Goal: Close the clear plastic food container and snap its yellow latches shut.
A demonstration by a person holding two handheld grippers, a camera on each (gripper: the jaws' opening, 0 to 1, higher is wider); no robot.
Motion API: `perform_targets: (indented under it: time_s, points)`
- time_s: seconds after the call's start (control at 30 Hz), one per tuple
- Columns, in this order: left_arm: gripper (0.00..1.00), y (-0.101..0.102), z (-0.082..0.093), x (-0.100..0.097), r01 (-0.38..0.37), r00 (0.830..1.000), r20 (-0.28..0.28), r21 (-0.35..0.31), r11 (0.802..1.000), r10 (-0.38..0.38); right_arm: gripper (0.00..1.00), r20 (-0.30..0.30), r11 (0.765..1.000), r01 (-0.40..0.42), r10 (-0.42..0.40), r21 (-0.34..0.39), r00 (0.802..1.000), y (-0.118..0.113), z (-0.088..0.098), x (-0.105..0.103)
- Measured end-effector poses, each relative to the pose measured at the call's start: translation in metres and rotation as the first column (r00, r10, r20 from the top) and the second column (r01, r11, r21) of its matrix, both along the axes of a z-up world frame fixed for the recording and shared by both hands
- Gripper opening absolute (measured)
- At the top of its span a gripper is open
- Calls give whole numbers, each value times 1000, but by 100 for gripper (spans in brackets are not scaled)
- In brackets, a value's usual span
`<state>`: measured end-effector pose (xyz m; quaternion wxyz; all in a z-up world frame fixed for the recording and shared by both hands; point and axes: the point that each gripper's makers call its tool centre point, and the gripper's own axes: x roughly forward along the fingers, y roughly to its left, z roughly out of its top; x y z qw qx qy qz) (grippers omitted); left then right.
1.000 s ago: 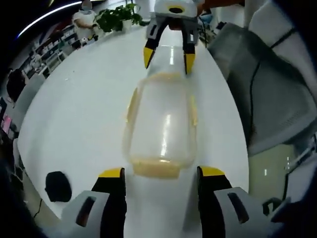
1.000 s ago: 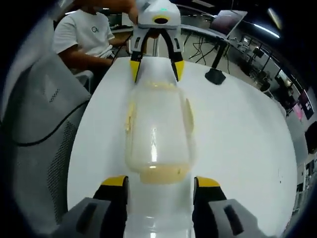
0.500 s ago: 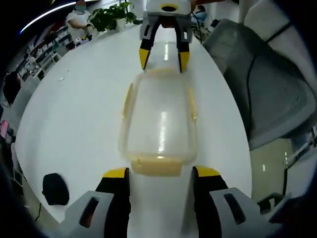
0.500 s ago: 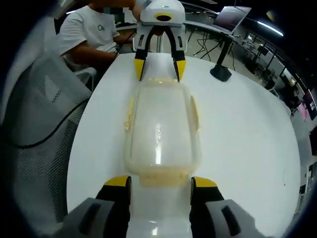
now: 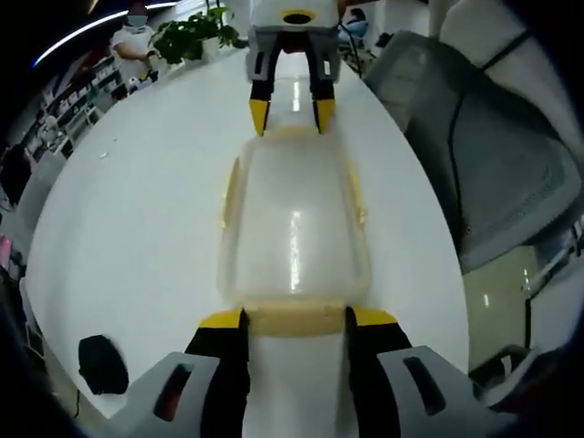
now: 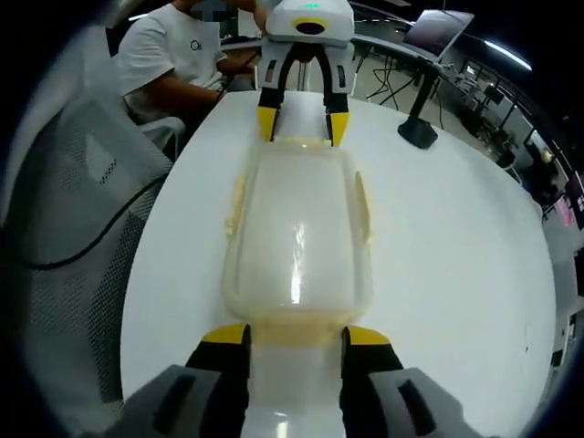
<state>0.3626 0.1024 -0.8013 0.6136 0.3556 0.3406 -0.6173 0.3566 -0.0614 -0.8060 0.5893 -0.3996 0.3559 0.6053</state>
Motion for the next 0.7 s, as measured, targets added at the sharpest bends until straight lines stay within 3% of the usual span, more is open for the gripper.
perform_targets:
  time_s: [0.13, 0.4, 0.7]
  points:
    - [39, 0, 0, 0, -4, 1000, 4, 1, 1000, 4, 37, -34, 1000, 24, -24, 11, 999, 2, -1, 0]
    - [38, 0, 0, 2, -32, 999, -10, 0, 999, 32, 36, -31, 1000, 20, -19, 21, 999, 2, -1, 1]
    - [38, 3, 15, 0, -47, 999, 1, 21, 999, 47, 36, 12, 999, -7, 6, 54, 1000, 7, 17, 3]
